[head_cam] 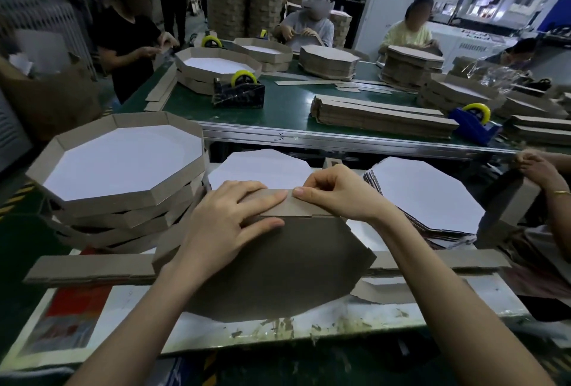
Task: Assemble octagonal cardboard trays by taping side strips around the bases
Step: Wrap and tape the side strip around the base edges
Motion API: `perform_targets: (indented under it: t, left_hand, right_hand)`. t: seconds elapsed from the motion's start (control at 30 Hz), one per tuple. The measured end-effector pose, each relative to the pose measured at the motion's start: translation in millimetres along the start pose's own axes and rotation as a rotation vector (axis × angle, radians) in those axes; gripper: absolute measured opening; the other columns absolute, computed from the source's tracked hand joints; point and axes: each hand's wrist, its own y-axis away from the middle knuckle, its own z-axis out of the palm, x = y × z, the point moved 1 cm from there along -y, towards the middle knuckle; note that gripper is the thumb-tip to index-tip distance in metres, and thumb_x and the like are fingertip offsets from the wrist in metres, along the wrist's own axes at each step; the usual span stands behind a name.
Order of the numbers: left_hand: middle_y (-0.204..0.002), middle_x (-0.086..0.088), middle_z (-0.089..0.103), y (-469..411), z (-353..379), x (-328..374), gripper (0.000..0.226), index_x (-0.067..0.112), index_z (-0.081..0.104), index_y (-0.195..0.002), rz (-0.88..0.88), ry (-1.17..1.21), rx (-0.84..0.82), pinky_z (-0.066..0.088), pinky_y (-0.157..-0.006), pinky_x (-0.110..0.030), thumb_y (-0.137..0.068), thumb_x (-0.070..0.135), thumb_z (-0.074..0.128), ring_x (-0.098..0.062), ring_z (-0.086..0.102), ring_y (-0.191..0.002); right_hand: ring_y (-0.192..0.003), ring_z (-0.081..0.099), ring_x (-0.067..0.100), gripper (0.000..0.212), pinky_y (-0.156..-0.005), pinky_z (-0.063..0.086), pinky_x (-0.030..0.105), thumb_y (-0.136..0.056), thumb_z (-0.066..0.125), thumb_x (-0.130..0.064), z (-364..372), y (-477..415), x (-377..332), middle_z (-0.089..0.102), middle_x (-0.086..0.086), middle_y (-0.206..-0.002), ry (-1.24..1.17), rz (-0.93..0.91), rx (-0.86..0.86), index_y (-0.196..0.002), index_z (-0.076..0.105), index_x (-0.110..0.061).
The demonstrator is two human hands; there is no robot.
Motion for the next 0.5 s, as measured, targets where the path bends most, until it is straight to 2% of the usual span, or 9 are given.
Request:
perform_targets:
  t: [0.1,0.27,0.4,0.43,0.5]
  left_hand:
    - [-0.125,0.006,0.06,-0.7,-3.3,2.7,0.048,0.044,0.057,-0.13,-0.013,0.006,-0.019,0.048,-0.089,-0.04,-0.089,0.062,0.039,-0.016,0.051,-0.115]
    - [-0.137,0.009,0.055,0.5,-8.9,11.2,0.044,0.052,0.054,-0.127,0.003,-0.019,-0.1,0.038,-0.102,-0.038,-0.09,0.061,0.033,-0.02,0.045,-0.128]
    - [-0.133,0.007,0.059,-3.5,-9.0,22.2,0.042,0.051,0.057,-0.123,-0.013,0.023,-0.11,0.039,-0.102,-0.04,-0.089,0.059,0.033,-0.021,0.047,-0.123]
    - [-0.131,0.007,0.06,-5.0,-8.6,24.3,0.041,0.051,0.057,-0.122,-0.017,0.041,-0.107,0.04,-0.099,-0.04,-0.089,0.058,0.034,-0.02,0.048,-0.12]
    - [-0.129,0.008,0.061,-7.6,-6.8,26.2,0.039,0.051,0.057,-0.121,-0.013,0.061,-0.087,0.042,-0.095,-0.04,-0.089,0.057,0.035,-0.02,0.051,-0.115]
  right_hand:
    - [-0.057,0.052,0.003,0.03,-0.055,0.037,0.015,-0.095,0.061,-0.038,6.8,1.1,-0.5,0.059,-0.011,-0.059,0.19,-0.084,0.117,-0.073,0.07,-0.02]
    - [-0.054,0.04,0.005,0.039,-0.055,0.031,0.017,-0.1,0.056,-0.027,16.9,2.2,3.2,0.044,-0.01,-0.054,0.074,-0.071,0.111,-0.065,0.057,-0.01]
    - [-0.057,0.046,0.003,0.041,-0.055,0.035,0.013,-0.1,0.055,-0.035,5.1,-1.1,13.6,0.053,-0.01,-0.06,-0.096,0.04,-0.001,-0.068,0.062,-0.011]
    - [-0.058,0.051,0.002,0.039,-0.055,0.039,0.012,-0.1,0.055,-0.035,0.5,-3.9,21.1,0.058,-0.01,-0.062,-0.15,0.087,0.031,-0.07,0.065,-0.013]
    - [-0.065,0.059,0.001,0.031,-0.059,0.046,0.013,-0.1,0.055,-0.028,-8.4,-13.0,43.9,0.068,-0.009,-0.072,-0.22,0.188,0.208,-0.076,0.07,-0.016]
